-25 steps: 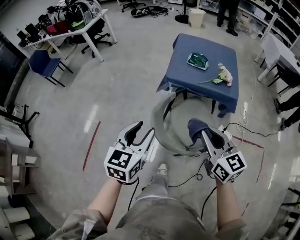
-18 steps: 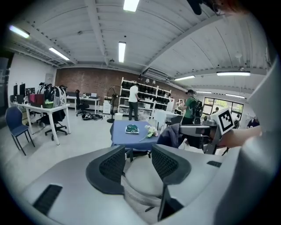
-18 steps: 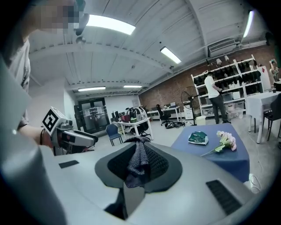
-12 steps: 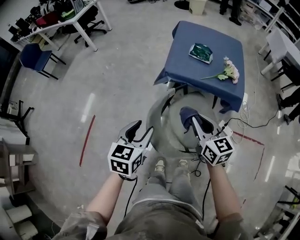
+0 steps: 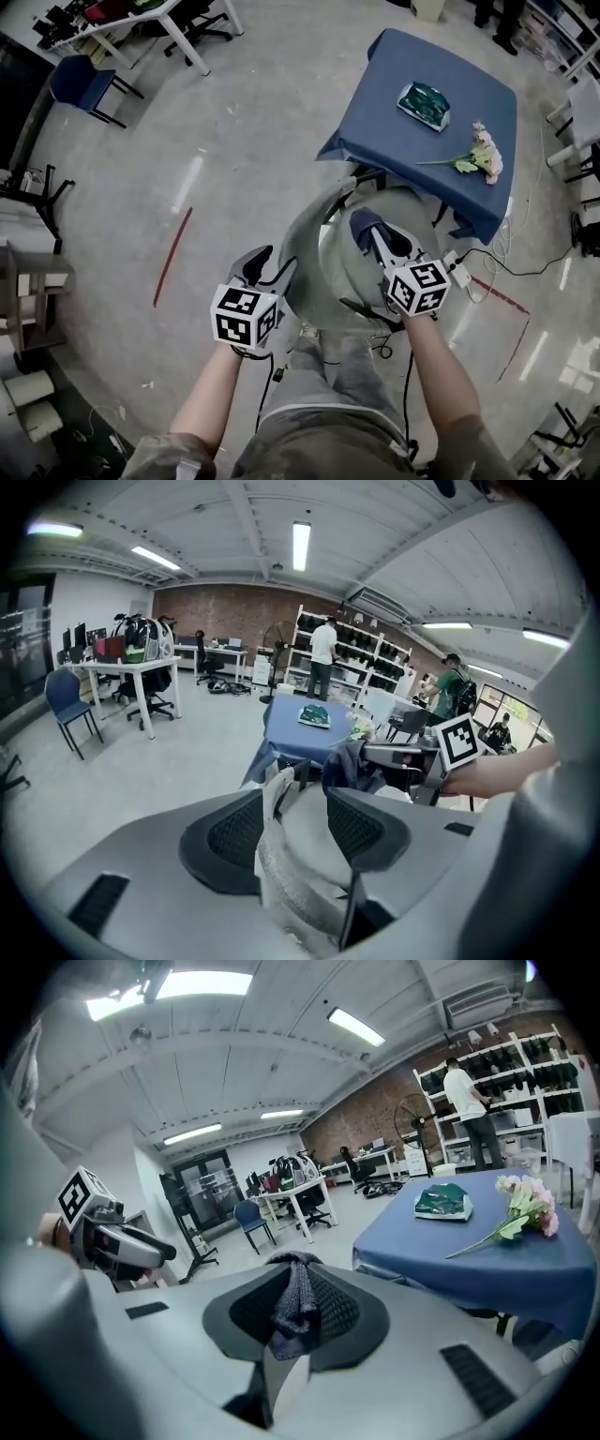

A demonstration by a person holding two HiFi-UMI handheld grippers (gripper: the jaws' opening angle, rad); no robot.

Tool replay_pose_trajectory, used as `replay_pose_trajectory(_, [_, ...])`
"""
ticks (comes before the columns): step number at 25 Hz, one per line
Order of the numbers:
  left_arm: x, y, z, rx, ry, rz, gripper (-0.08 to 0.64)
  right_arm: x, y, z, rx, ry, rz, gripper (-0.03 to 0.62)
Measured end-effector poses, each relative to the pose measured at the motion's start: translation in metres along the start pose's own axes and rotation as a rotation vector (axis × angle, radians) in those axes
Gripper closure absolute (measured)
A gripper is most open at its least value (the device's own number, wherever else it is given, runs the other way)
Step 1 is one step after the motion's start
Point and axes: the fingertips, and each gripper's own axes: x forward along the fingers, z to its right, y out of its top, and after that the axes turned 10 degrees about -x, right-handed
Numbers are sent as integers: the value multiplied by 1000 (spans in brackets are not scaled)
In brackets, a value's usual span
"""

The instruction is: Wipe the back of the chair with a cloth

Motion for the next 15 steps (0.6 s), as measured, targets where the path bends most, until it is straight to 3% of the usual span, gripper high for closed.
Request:
replay_pose_trajectory(5, [16,-17,-14,-50,67,-32,342,33,-27,19,15,39,-47,522])
replay_pose_trajectory(15, [35,-50,-29,-76,92,-99,342,90,-74,43,4,65,-104,522])
